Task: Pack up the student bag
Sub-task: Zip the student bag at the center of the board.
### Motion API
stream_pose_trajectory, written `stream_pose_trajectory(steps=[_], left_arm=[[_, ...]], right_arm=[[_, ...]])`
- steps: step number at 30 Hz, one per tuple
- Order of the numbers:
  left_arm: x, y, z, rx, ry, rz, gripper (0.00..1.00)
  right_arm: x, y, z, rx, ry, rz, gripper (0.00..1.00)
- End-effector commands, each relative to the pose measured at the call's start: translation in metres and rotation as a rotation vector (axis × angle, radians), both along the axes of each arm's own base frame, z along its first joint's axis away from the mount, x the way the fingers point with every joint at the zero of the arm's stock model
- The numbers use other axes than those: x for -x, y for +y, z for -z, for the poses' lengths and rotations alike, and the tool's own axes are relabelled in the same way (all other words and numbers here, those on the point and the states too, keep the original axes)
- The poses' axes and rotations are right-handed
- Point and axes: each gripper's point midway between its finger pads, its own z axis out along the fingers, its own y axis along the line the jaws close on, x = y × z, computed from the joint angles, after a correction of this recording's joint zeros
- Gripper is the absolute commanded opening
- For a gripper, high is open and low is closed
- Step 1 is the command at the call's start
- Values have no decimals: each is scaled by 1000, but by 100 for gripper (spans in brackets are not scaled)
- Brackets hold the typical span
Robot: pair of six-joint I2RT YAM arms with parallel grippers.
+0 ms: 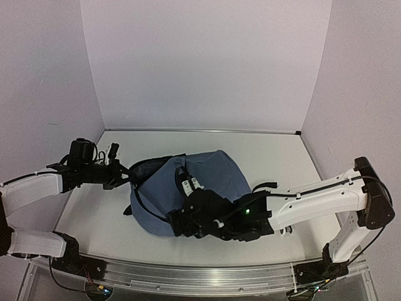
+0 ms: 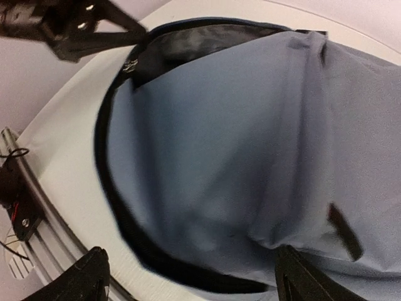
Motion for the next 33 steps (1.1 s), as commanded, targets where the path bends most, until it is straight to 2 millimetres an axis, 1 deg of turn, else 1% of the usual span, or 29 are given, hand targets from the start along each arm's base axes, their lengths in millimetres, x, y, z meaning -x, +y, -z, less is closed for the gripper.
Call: stream_pose_trajectory(steps=[1, 4, 6, 8, 9, 10, 12, 15, 17, 21, 24, 25, 28, 29, 30, 33], left_arm=[[-1, -13, -20, 30, -100, 34, 0], [3, -20, -21, 37, -98, 65, 0], [4, -23, -21, 37, -92, 79, 0], [5, -23, -20, 34, -87, 82, 0], [6, -23, -19, 32, -84, 84, 0], [6, -23, -19, 31, -83, 85, 0], [7, -23, -18, 28, -78, 84, 0], [8, -23, -17, 29, -73, 83, 0], [8, -22, -18, 29, -73, 81, 0], [10, -22, -20, 29, -74, 81, 0], [13, -21, -21, 24, -72, 83, 0], [15, -21, -21, 22, -69, 84, 0], [20, -19, -17, 8, -48, 82, 0], [23, -18, -16, 5, -39, 83, 0], [26, -18, -15, 4, -32, 85, 0], [34, -18, -14, 8, -15, 85, 0]], right_arm=[[-50, -76, 4, -58, 107, 327, 92], [-64, -119, 22, -83, 176, 457, 97], [-66, -143, 33, -105, 226, 516, 98], [-70, -158, 40, -114, 258, 551, 97], [-70, -161, 44, -110, 269, 556, 96], [-70, -163, 46, -108, 275, 556, 91], [-69, -159, 46, -110, 285, 538, 83], [-70, -148, 44, -132, 290, 504, 78], [-72, -144, 47, -131, 292, 494, 74], [-79, -147, 59, -105, 290, 514, 63], [-87, -150, 62, -97, 270, 540, 46], [-90, -151, 61, -100, 259, 545, 37], [-107, -155, 54, -99, 213, 560, 10], [-114, -156, 51, -92, 193, 565, 3], [-123, -158, 48, -81, 168, 571, 0], [-156, -168, 42, -39, 101, 591, 0]])
